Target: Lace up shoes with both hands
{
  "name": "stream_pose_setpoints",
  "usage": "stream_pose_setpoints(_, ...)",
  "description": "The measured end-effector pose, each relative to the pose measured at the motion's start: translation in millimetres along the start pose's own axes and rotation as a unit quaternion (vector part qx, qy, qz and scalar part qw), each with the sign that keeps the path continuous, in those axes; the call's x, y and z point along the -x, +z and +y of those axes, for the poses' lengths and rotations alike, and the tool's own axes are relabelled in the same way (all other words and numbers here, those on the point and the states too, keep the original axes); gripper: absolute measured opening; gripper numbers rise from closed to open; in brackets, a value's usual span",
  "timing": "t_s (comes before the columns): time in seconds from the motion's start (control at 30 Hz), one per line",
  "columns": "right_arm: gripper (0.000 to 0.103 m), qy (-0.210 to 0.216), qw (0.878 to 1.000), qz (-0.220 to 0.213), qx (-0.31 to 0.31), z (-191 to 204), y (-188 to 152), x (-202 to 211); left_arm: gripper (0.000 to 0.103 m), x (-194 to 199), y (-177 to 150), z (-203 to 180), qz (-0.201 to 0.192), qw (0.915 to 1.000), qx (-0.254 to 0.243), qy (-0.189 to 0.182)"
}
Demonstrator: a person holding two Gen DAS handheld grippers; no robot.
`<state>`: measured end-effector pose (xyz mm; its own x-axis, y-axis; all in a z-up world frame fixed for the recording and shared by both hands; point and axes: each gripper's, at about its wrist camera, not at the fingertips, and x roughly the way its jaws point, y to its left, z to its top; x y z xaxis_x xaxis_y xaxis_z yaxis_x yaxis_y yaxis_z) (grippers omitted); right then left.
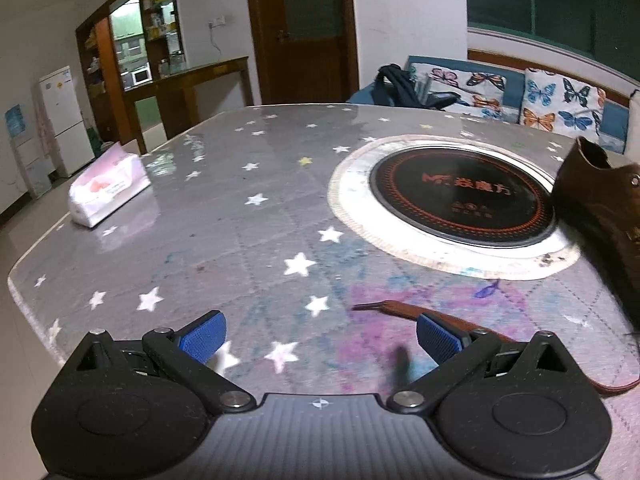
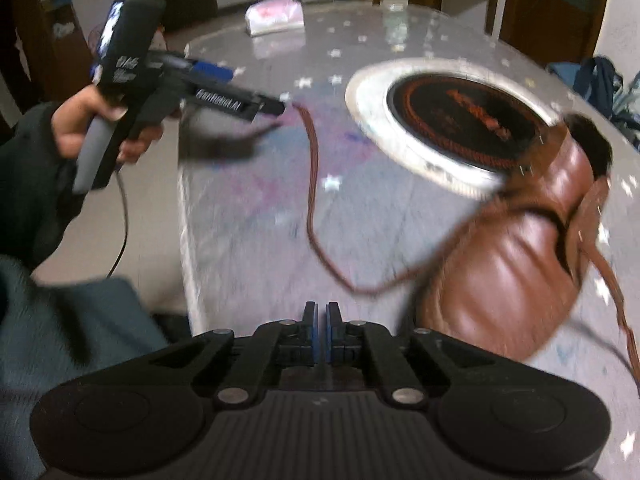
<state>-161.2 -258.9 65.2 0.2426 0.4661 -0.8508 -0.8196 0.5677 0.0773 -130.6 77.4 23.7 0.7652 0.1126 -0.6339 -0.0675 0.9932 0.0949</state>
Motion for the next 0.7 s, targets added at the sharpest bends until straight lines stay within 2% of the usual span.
stream_pose_setpoints(0.03, 0.009, -0.001, 1.000, -0.008, 0.000, 0, 0, 4, 0.103, 0, 1, -2, -0.001, 1.0000, -0.002, -0.001)
stream_pose_setpoints(0.13, 0.009, -0.002, 0.999, -0.051, -0.004, 1, 15, 8, 0.103, 1, 2, -2, -0.003, 1.0000, -0.001, 0.002)
stream_pose_setpoints(0.2, 0.009, 0.008, 0.997, -0.080, -0.013, -1, 32, -1, 0.103, 3, 3, 2, -0.005, 1.0000, -0.001, 0.006)
stream_pose_setpoints(0.3, 0.009, 0.025, 0.994, -0.102, -0.018, -4, 62, -28, 0.103, 6, 2, 9, -0.006, 0.9999, 0.002, 0.015)
stream_pose_setpoints(0.47, 0.010, 0.036, 0.994, -0.104, -0.026, -8, 102, -72, 0.103, 6, 0, 23, -0.003, 0.9995, 0.015, 0.026)
stream_pose_setpoints(0.7, 0.010, 0.037, 0.994, -0.095, -0.036, -8, 120, -107, 0.103, 2, -2, 28, -0.001, 0.9996, 0.018, 0.023)
